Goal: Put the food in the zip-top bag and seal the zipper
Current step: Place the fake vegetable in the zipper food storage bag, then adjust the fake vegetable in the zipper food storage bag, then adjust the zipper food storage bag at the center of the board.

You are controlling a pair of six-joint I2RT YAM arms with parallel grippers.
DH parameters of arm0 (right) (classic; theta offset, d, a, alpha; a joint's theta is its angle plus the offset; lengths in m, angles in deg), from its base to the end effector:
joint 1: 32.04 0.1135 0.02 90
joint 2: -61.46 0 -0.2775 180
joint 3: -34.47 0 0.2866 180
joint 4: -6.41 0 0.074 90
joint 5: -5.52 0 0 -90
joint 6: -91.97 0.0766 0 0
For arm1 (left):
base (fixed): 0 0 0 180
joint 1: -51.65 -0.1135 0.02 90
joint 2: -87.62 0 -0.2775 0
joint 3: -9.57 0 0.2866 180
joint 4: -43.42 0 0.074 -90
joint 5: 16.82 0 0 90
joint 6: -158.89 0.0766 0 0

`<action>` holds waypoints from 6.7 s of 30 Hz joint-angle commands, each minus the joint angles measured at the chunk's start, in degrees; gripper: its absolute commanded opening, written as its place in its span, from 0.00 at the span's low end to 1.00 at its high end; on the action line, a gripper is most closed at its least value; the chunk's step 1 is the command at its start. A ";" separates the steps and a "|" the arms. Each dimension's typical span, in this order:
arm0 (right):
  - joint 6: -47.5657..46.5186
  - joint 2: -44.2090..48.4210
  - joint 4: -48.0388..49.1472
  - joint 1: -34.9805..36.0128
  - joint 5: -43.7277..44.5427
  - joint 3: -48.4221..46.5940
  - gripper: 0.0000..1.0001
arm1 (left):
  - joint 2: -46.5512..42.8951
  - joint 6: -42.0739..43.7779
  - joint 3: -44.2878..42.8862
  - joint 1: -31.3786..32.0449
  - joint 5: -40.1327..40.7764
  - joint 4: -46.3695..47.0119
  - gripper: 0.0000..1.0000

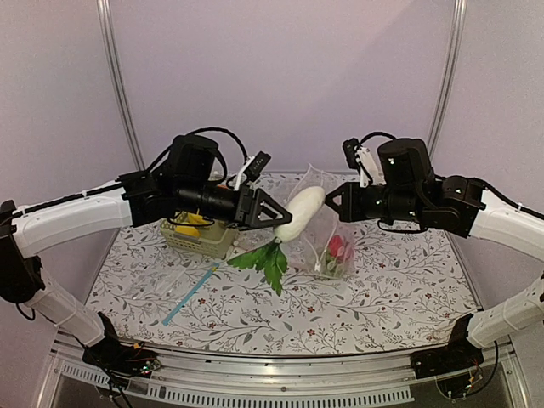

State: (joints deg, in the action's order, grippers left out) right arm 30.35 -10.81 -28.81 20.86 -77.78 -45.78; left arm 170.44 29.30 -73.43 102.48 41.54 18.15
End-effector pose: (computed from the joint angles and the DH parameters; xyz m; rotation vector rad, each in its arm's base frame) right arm 0.2199 0.2760 0.3489 -0.3779 2.0970 0.7513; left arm 0.2202 -0.3339 0.3307 0.6291 2.2179 -1.4769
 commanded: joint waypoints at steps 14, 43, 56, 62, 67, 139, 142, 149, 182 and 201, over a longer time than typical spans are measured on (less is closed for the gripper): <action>-5.97 -2.72 1.65 4.72 -2.83 -0.07 0.00 | 5.67 0.66 -4.07 0.06 -0.11 -10.56 0.42; -2.62 -6.49 4.28 10.16 -4.18 0.88 0.00 | 16.80 3.10 -9.78 -4.33 6.59 -10.20 0.44; 6.90 -5.72 2.62 8.53 5.31 2.50 0.00 | 13.30 2.75 -9.59 -4.36 7.82 -4.51 0.72; 8.00 -4.35 2.69 7.36 6.02 3.08 0.00 | 7.38 4.87 -8.80 -4.42 7.07 -5.61 0.81; 8.24 -3.64 2.68 6.69 6.37 3.23 0.00 | 1.09 5.31 -4.85 -4.34 8.14 -6.84 0.82; 9.06 0.04 5.47 5.98 2.01 2.08 0.00 | 14.44 2.44 -6.52 4.90 27.24 5.52 0.07; 9.30 0.75 4.08 6.05 5.22 1.62 0.00 | 11.68 4.15 -6.91 4.89 24.64 5.37 0.39; 7.51 0.98 0.44 5.10 7.04 -0.67 0.00 | -0.25 6.63 -5.22 4.45 21.71 -0.55 0.78; 6.42 -5.14 -2.43 2.91 6.09 -5.61 0.00 | -8.22 -3.42 9.11 -5.72 8.90 2.98 0.88; 7.30 -5.08 -0.55 2.95 2.88 -5.10 0.00 | 4.22 -5.29 0.95 -1.62 6.86 8.51 0.39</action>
State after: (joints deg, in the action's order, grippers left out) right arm 37.14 -16.36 -30.15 24.14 -74.33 -51.81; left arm 174.14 24.53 -70.74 100.18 48.67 24.35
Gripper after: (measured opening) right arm 0.004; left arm 0.496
